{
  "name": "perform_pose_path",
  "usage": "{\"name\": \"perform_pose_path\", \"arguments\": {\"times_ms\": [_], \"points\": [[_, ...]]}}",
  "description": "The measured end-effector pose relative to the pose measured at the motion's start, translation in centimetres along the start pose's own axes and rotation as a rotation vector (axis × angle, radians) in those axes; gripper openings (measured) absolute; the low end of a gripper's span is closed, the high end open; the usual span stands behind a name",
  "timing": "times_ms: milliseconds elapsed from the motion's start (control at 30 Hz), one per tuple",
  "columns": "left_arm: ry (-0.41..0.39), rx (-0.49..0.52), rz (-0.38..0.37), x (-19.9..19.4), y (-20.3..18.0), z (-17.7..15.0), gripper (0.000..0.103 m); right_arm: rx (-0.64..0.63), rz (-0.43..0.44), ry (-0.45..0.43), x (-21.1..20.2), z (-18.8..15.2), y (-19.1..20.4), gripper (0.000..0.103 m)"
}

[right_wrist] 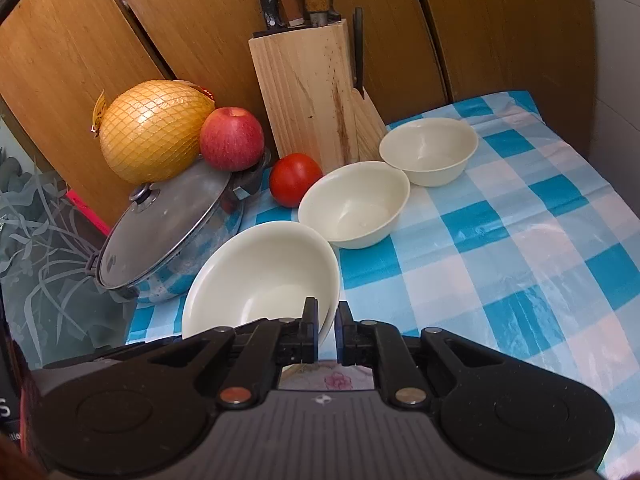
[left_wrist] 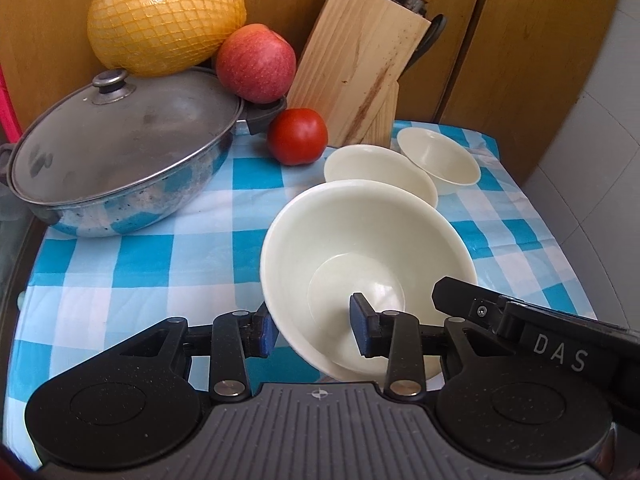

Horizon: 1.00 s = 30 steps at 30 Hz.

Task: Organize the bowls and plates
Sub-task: 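Lift the cream bowl with both grippers and carry it toward the plate stack, then lower the cream bowl into the pink-flowered dish and open both grippers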

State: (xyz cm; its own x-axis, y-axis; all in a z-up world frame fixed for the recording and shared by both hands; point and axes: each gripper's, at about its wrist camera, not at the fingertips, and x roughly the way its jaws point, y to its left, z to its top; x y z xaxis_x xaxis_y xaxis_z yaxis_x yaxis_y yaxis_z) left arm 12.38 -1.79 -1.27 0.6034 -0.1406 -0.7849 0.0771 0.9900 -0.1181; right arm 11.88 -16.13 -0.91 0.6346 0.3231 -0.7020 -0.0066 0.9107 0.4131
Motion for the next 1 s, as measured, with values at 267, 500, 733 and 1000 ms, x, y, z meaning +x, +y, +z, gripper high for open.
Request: {"name": "perform_pose_path", "arguments": {"times_ms": [267,500,733,1000], "points": [[-0.001,0.016,-0.026,-1.1,-0.7,-1.3,0.046,0.005,0.002,-0.005,-1.9,-1.0,-0.3,0.010],[-0.020,0.023,-0.035,-2.8,-1.1,-2.1,0.048,0.019,0.018,-0.022,-3.7,-1.9,-0.3,0.010],[-0.015,0.052,-0.046,-3.7,-2.0,-3.6,0.049,0.040,0.020,-0.018,-5.3,-3.5,-1.1,0.011],[0.010,0.076,-0.063,-4.5,-2.3,-5.6,0.051,0.061,0.024,-0.001,-6.4,-5.6,-1.5,0.011]]}}
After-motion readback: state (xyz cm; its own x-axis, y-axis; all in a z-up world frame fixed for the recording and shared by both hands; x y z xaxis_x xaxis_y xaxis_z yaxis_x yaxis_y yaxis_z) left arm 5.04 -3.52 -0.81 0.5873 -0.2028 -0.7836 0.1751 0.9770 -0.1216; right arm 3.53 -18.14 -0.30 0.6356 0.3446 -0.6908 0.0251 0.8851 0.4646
